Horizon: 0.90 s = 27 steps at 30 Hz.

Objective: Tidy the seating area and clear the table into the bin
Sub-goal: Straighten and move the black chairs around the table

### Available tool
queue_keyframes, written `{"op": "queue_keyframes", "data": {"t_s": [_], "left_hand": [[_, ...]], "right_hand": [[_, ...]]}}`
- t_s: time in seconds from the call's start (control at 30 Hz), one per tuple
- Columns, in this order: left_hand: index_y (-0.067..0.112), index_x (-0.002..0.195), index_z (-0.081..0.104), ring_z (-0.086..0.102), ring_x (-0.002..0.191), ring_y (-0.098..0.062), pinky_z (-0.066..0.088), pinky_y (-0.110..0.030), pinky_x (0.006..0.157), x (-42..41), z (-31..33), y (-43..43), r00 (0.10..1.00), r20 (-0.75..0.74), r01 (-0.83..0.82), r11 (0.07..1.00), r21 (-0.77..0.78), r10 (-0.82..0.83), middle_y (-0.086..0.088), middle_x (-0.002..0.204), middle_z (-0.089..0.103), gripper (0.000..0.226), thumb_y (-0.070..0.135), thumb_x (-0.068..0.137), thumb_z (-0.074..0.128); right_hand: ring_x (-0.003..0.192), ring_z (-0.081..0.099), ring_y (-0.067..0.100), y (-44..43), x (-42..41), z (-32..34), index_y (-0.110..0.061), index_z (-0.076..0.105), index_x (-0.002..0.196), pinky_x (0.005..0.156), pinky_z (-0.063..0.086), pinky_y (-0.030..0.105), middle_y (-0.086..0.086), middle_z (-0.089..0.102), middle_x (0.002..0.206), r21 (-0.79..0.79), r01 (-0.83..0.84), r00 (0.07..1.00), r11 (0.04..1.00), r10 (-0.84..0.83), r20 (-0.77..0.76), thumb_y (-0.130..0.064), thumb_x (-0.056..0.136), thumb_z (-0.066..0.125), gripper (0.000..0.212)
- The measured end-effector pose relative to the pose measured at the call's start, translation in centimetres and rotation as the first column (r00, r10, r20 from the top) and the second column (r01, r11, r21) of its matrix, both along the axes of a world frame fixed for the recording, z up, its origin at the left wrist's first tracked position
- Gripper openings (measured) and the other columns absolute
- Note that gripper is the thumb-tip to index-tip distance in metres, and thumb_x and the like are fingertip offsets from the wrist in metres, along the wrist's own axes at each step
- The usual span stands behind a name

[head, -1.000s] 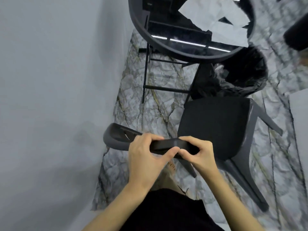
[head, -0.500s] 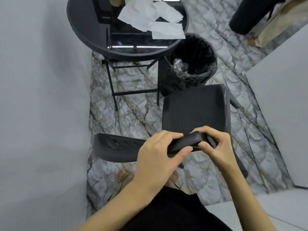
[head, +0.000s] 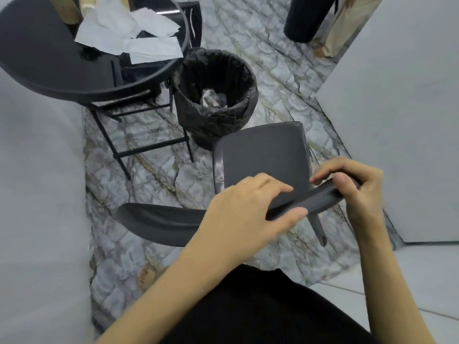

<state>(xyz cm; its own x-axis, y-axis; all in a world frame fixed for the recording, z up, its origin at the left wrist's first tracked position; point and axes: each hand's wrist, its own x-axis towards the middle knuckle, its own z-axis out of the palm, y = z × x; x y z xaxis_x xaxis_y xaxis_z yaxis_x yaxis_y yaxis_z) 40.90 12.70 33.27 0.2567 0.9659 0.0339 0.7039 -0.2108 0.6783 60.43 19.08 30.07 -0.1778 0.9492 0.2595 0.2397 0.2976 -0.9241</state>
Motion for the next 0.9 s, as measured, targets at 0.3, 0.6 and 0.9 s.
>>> {"op": "queue_keyframes", "data": {"t_s": [0.3, 0.6, 0.9], "left_hand": [[0.032, 0.104, 0.065, 0.053, 0.098, 0.003, 0.04, -0.015, 0.082, -3.4, -5.8, -2.6, 0.961, 0.05, -0.27, 0.962, -0.03, 0.272, 0.025, 0.099, 0.059, 0.047, 0.055, 0.081, 0.03], [0.026, 0.099, 0.066, 0.052, 0.114, 0.003, 0.037, -0.024, 0.104, -4.0, -10.7, -2.1, 0.849, 0.377, -0.397, 0.918, -0.005, 0.369, 0.021, 0.112, 0.059, 0.032, 0.042, 0.085, 0.042], [0.023, 0.104, 0.058, 0.058, 0.101, -0.01, 0.045, -0.017, 0.091, -4.2, -14.1, -1.1, 0.462, 0.779, -0.534, 0.834, -0.138, 0.424, 0.01, 0.101, 0.067, 0.031, 0.034, 0.076, 0.051]], "right_hand": [[0.058, 0.062, 0.014, 1.4, 9.2, -1.8, -0.028, 0.067, 0.064, 0.061, 0.044, 0.031, -0.009, 0.068, 0.059, -0.012, 0.13, 0.977, 0.991, -0.131, -0.171, -0.04, 0.075, 0.05, 0.023], [0.053, 0.056, 0.015, 2.1, 12.9, -2.0, -0.025, 0.063, 0.06, 0.057, 0.039, 0.029, -0.008, 0.063, 0.053, -0.087, 0.172, 0.952, 0.981, -0.189, -0.242, -0.049, 0.069, 0.057, 0.027], [0.05, 0.052, 0.016, 2.2, 11.9, -1.8, -0.026, 0.063, 0.055, 0.055, 0.035, 0.033, -0.01, 0.061, 0.05, -0.062, 0.141, 0.968, 0.988, -0.151, -0.201, -0.027, 0.07, 0.041, 0.027]]}}
